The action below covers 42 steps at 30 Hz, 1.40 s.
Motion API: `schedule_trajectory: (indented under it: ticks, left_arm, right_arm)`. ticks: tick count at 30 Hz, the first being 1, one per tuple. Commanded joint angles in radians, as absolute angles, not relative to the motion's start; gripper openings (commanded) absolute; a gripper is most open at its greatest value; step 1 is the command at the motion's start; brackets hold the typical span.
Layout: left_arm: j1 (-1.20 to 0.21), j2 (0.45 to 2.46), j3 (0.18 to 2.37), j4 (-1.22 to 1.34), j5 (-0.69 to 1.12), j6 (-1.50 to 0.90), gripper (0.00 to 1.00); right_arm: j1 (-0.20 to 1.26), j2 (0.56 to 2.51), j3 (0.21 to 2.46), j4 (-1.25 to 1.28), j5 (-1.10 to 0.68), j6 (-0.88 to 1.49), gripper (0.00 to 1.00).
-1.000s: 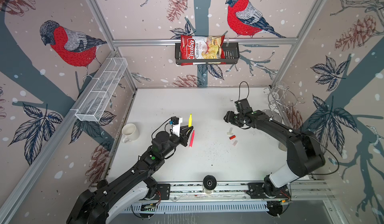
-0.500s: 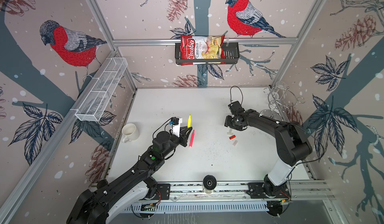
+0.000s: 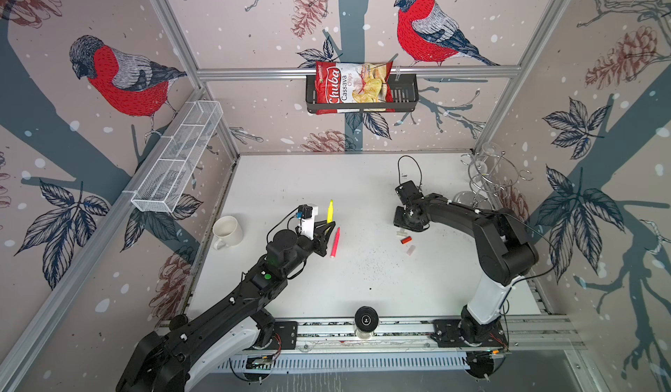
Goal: Insert pens into pen caps
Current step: Pick up the pen cap from the center of the table.
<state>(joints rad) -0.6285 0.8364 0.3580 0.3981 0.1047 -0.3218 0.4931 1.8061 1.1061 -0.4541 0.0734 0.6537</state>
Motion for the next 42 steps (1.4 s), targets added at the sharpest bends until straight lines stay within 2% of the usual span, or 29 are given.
schedule_trajectory:
  ticks: [1, 6, 13, 17, 24, 37, 42]
  left_arm:
    - [-0.629, 0.836, 0.367, 0.402, 0.11, -0.312, 0.0]
    - [-0.628, 0.835, 0.373, 0.397, 0.111, -0.311, 0.0]
    - [-0.629, 0.829, 0.383, 0.38, 0.104, -0.304, 0.0]
    - [-0.629, 0.82, 0.385, 0.369, 0.1, -0.304, 0.0]
    - [-0.628, 0.798, 0.371, 0.367, 0.097, -0.313, 0.0]
    - [-0.629, 0.81, 0.37, 0.423, 0.186, -0.316, 0.0]
    - [-0.628, 0.813, 0.368, 0.428, 0.19, -0.321, 0.0]
  right_arm:
    - [0.499, 1.814, 1.11, -0.464, 0.095, 0.661, 0.46]
    - [0.507, 1.829, 1.115, -0.466, 0.096, 0.663, 0.4]
    - [0.519, 1.853, 1.138, -0.464, 0.088, 0.655, 0.26]
    - [0.521, 1.851, 1.149, -0.457, 0.082, 0.654, 0.15]
    - [0.524, 1.758, 1.145, -0.376, -0.006, 0.622, 0.13]
    - [0.521, 1.431, 0.965, -0.046, -0.351, 0.536, 0.09]
    - [0.514, 1.362, 0.931, -0.017, -0.358, 0.516, 0.1]
